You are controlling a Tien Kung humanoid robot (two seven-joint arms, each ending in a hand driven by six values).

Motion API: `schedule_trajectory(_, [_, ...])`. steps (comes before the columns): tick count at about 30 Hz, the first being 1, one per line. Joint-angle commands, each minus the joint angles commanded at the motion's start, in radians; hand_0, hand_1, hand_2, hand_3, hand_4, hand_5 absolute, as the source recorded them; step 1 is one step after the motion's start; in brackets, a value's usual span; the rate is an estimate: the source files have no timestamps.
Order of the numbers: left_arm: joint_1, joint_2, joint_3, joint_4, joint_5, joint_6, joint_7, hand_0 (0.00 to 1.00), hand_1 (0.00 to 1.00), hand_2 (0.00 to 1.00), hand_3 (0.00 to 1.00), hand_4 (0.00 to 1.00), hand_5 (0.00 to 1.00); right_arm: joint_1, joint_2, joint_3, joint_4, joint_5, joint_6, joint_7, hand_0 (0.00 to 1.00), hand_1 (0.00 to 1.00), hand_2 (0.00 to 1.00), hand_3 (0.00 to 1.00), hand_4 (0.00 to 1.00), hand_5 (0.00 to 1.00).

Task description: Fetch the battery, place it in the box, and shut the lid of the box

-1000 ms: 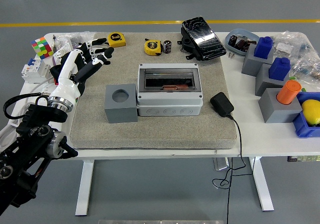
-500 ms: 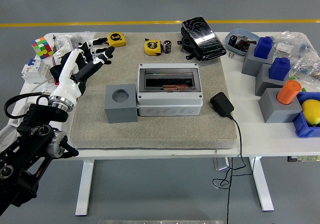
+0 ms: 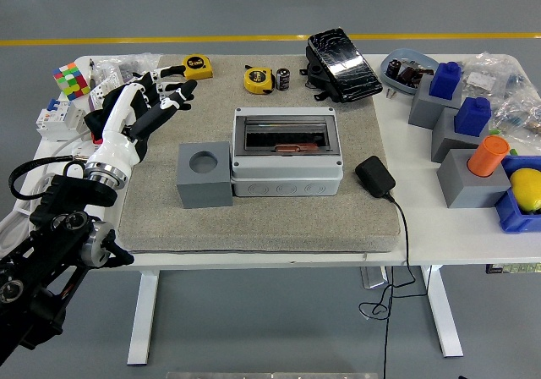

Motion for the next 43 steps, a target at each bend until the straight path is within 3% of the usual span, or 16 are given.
schedule_trajectory(43, [-0.005, 0.020, 0.025, 0.007, 0.000, -0.008, 0.008, 0.516, 0.575, 0.577, 0.688, 0.926, 0.405, 0.005, -0.005, -0.030, 0.001, 0.005, 0.001, -0.002, 0.642, 0.692, 0.723, 0.766, 0.998, 0.659])
